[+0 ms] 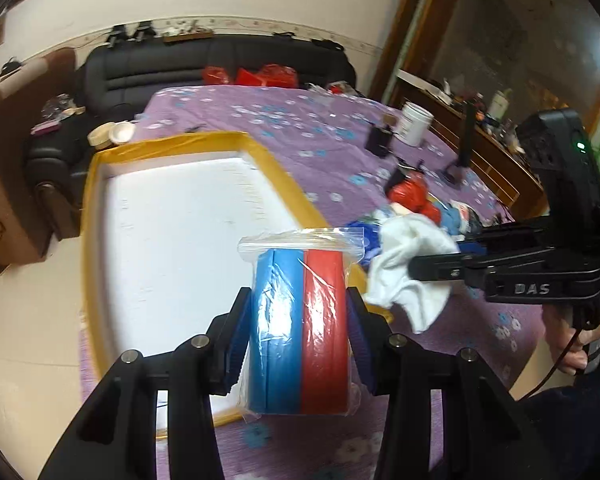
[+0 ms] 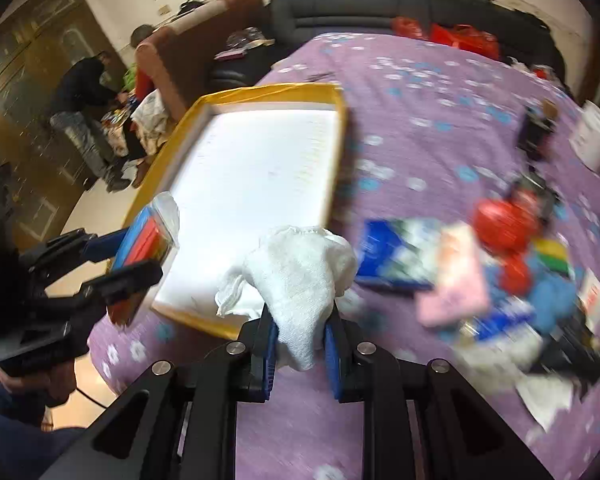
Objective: Organize soft objects
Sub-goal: 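Lift the sponge bag with the left tool while the right tool grasps the white towel, then lower the sponge bag and towel into the yellow-rimmed tray and open both tools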
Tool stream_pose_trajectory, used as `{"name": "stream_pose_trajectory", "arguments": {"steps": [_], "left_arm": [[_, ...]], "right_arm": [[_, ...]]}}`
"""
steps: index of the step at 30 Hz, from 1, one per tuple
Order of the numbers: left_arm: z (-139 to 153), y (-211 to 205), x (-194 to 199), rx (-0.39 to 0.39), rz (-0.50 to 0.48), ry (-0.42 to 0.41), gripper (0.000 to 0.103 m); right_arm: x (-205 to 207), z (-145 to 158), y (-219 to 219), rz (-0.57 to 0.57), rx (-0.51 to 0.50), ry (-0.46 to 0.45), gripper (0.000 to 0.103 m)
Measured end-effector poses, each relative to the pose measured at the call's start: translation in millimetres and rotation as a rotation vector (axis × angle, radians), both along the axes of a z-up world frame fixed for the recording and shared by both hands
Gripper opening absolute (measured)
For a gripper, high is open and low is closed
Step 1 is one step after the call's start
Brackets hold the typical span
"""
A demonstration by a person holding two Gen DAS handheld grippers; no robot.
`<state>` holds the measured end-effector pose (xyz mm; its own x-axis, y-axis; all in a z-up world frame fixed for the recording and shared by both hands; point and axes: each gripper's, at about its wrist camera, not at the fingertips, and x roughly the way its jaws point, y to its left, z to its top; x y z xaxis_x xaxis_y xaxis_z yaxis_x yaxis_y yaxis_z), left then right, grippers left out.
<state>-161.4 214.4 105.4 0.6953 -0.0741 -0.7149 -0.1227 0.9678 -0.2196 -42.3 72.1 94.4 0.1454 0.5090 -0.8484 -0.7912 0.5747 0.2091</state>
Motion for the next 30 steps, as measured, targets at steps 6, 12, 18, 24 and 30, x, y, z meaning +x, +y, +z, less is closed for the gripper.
{"name": "stream_pose_trajectory", "arguments": {"steps": [6,12,18,24,30], "left_arm": [[0.7,25.0,-18.6,0.002,0.051,0.006,0.044],[1.1,36.3,-28.6,0.005,0.069,0.012,0.044],[0.4,39.1,-30.2,0.002,0.071,0.007,0.044],[0.1,33.4,-19.6,-0.005,0.040,0.009,0.044],[-1.0,24.6,-8.9,-0.008,0.012,0.019,0.044]], "right_arm": [[-1.2,-31.5,54.7,0.038,-0.023,0.075,0.023],[-11.1,-68.6,71.3,0.074,-0.101,0.129,0.023],[-29.6,-72.5,57.6,0.140,-0.141,0.140,0.023],[-45.8,-79.3,25.0,0.192,-0.179,0.180,0.023],[-40.9,-64.3,13.8,0.159,-0.122,0.172,0.023]]}}
